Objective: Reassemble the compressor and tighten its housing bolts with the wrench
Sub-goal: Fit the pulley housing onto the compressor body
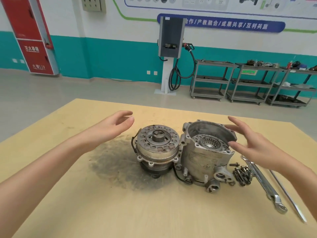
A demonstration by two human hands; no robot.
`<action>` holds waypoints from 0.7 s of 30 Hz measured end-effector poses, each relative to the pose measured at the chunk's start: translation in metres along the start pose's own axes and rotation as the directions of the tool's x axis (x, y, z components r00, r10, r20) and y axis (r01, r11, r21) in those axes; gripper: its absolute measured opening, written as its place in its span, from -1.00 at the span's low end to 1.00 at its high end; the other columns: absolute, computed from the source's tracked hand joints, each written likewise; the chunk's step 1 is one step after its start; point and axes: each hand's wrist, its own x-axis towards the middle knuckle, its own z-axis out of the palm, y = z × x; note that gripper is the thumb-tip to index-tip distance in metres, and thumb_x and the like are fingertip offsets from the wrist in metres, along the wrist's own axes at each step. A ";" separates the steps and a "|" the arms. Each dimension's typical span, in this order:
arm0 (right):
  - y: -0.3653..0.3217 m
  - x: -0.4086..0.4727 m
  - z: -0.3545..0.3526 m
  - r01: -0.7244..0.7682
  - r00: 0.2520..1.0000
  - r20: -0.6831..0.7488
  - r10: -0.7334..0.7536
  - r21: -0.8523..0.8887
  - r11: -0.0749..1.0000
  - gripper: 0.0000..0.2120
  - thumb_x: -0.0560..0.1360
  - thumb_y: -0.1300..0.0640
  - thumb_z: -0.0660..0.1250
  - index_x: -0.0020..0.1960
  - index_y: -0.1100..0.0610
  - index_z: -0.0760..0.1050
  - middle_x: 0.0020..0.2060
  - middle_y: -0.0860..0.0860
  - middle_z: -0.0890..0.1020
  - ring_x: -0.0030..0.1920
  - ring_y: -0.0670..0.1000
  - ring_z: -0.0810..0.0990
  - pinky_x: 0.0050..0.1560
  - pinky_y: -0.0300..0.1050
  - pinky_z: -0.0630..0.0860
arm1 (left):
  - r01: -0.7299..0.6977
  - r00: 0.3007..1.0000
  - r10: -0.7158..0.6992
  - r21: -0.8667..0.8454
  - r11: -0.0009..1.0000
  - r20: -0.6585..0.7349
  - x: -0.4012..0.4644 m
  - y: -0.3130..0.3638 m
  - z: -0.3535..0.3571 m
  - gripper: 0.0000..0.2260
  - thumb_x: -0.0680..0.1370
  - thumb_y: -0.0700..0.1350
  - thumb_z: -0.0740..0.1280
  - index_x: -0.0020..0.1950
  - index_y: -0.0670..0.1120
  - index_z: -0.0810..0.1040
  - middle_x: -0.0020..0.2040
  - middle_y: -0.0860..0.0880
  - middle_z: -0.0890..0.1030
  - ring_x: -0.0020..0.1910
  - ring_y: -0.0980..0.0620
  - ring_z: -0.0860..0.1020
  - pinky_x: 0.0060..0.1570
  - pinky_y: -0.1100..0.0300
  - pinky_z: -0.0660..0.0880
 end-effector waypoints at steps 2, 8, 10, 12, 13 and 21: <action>-0.010 -0.011 -0.009 0.021 0.995 -0.097 -0.014 0.074 0.997 -0.33 0.53 -0.01 0.26 0.55 -0.14 0.04 0.42 -0.20 0.35 0.38 -0.11 0.40 0.36 -0.10 0.32 | -0.014 1.000 0.014 -0.050 0.999 0.005 -0.004 -0.002 0.004 -0.30 0.44 0.30 0.18 0.53 0.04 0.29 0.48 0.07 0.40 0.43 0.15 0.38 0.46 0.02 0.33; -0.094 -0.016 -0.012 0.250 0.954 -0.177 -0.242 0.024 0.968 -0.48 0.53 -0.04 0.18 0.47 -0.15 0.17 0.33 -0.37 0.36 0.33 -0.46 0.27 0.32 -0.52 0.16 | -0.104 0.994 0.100 -0.074 0.992 -0.049 0.015 0.030 0.013 -0.27 0.45 0.33 0.14 0.54 -0.01 0.30 0.48 0.06 0.41 0.45 0.13 0.37 0.49 -0.02 0.29; -0.125 0.000 -0.007 0.315 0.949 0.019 -0.315 -0.114 0.942 -0.43 0.52 -0.14 0.14 0.51 -0.15 0.14 0.40 -0.32 0.32 0.33 -0.43 0.24 0.41 -0.37 0.13 | -0.094 0.996 0.093 -0.082 0.992 -0.010 0.018 0.033 0.021 -0.25 0.43 0.35 0.16 0.54 -0.01 0.29 0.49 0.05 0.40 0.45 0.12 0.37 0.49 0.01 0.29; -0.146 0.026 -0.001 0.371 0.923 0.207 -0.325 -0.249 0.895 -0.39 0.55 -0.19 0.16 0.55 -0.09 0.12 0.48 -0.20 0.29 0.40 -0.25 0.27 0.52 -0.09 0.09 | -0.069 0.994 0.073 -0.055 0.996 0.078 0.017 0.030 0.031 -0.24 0.43 0.33 0.21 0.57 0.01 0.24 0.53 0.07 0.34 0.46 0.13 0.33 0.47 0.13 0.26; -0.153 0.040 0.002 0.387 0.908 0.285 -0.306 -0.297 0.873 -0.36 0.56 -0.19 0.20 0.56 -0.05 0.10 0.50 -0.14 0.28 0.44 -0.16 0.27 0.52 -0.02 0.09 | -0.065 0.991 0.068 -0.034 0.997 0.115 0.017 0.027 0.036 -0.26 0.47 0.29 0.25 0.58 0.02 0.21 0.54 0.08 0.30 0.49 0.14 0.30 0.45 0.18 0.24; -0.174 0.115 0.052 0.403 0.753 0.658 -0.003 -0.458 0.792 0.15 0.24 -0.39 0.47 0.56 -0.17 -0.18 0.54 0.02 0.16 0.51 0.15 0.22 0.44 0.23 0.27 | -0.075 0.981 0.039 -0.185 0.980 -0.192 -0.003 -0.013 0.044 -0.56 0.66 -0.35 0.13 0.51 -0.03 0.30 0.50 -0.02 0.38 0.48 0.07 0.35 0.46 0.16 0.25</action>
